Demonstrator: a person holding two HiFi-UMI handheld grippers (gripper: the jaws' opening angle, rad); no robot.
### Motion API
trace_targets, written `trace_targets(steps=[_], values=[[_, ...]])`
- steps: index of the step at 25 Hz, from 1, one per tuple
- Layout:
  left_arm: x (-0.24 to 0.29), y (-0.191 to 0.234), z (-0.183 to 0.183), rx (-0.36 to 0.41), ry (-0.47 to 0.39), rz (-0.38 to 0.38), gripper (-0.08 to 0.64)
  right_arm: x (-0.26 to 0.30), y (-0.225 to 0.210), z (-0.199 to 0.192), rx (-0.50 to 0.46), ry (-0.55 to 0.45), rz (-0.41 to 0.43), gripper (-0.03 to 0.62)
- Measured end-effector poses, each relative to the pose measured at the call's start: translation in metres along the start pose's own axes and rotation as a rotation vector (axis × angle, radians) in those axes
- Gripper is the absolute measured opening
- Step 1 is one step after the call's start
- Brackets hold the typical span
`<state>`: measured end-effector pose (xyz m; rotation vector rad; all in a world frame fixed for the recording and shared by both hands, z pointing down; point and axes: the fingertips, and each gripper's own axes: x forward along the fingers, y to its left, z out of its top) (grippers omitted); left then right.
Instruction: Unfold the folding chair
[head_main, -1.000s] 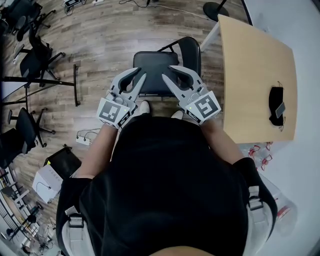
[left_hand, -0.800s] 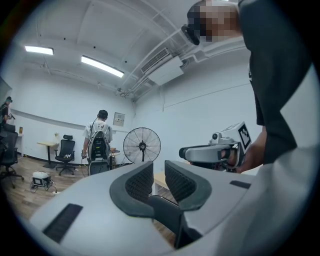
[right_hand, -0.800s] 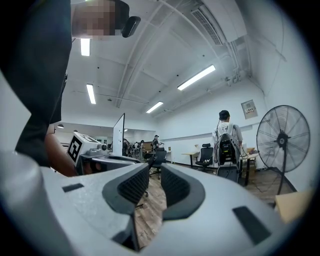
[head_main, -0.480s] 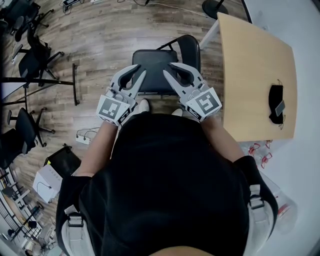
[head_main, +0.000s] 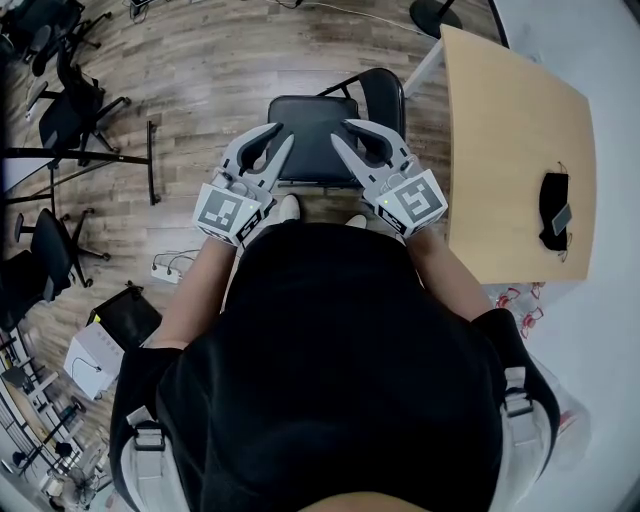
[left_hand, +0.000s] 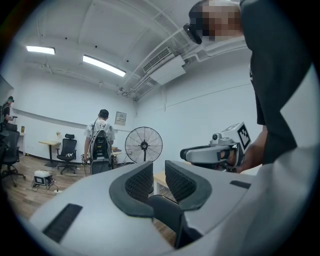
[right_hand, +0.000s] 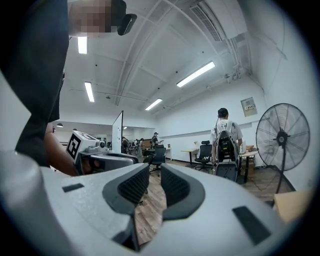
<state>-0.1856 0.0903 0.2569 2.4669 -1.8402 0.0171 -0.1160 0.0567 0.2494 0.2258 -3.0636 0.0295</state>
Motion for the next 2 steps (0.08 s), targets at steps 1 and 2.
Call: trace_targets(steps=[1, 2], values=[[0.0005, 0.0000, -0.0001, -0.003, 0.000, 0.001, 0.071, -0.0001, -0.0009, -0.0006, -0.001, 0.001, 0.000, 0.075], [0.0010, 0.0000, -0.0002, -0.006, 0.001, 0.002, 0.071, -0.0001, -0.0017, -0.0011, -0.001, 0.003, 0.000, 0.075]])
